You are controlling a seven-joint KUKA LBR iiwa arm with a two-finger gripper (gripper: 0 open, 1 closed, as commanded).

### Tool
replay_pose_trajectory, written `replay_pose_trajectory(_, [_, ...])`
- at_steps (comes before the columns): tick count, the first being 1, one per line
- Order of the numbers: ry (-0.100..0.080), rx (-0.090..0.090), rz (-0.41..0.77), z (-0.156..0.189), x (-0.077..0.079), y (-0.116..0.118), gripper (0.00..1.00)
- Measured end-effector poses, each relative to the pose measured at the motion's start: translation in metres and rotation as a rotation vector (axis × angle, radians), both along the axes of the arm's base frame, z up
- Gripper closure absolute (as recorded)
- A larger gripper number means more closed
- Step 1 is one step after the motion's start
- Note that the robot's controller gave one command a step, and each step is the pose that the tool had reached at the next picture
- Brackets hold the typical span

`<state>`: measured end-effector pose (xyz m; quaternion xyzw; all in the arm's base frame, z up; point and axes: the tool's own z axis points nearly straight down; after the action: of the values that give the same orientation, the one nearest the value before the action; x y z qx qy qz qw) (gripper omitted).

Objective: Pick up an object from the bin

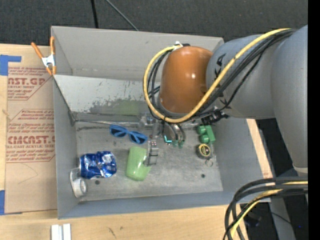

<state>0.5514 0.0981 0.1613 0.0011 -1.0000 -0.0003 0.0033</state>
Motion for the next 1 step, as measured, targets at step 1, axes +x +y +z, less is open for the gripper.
replay_pose_trajectory(1, [-0.003, 0.009, -0.016, -0.0873, -0.0237, 0.0473, 0.0])
